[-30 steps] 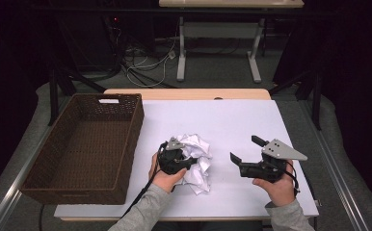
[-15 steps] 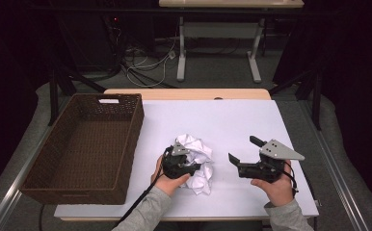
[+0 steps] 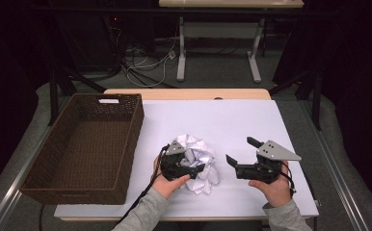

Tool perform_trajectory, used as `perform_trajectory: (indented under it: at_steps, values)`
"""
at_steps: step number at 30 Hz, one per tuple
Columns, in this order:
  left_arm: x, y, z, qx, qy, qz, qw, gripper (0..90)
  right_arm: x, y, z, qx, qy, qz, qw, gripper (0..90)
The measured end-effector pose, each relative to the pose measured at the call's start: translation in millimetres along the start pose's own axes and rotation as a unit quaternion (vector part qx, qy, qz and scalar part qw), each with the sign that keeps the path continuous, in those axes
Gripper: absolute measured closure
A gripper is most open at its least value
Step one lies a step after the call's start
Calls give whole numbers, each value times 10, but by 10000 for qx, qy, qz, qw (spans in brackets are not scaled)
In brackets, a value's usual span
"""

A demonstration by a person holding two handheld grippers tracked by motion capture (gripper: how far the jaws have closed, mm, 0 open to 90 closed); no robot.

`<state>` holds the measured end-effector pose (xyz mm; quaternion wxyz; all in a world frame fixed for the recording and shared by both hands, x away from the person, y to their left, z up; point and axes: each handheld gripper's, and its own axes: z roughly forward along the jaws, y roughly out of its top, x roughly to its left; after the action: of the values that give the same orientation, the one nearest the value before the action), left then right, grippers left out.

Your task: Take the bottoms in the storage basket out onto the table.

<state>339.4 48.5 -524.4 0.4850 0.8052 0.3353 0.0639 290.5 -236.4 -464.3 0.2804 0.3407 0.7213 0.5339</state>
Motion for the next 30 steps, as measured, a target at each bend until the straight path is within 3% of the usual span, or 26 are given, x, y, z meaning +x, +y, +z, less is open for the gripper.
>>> perform_trajectory:
  at_steps: [4,7,15,20,24,30]
  values:
    - [-9,22,-92,-83,-71,81,9999,92,18,-11,23,12,33,0,10000,76]
    - [-15,17,-155,-216,-214,-14,9995,11,27,-21,38,27,36,2,10000,86]
    - [-10,-25,-305,-429,-206,11,9989,6,84,-48,87,17,119,-45,9999,137]
    - [6,-56,-367,-570,-335,-210,9976,6,125,-77,125,77,168,-98,9998,144]
    - [25,-94,-428,-607,-379,-174,9973,6,157,-111,161,107,215,-151,9996,147]
    - [26,-109,-526,-532,-244,8,9983,6,228,-175,220,174,316,-182,9992,154]
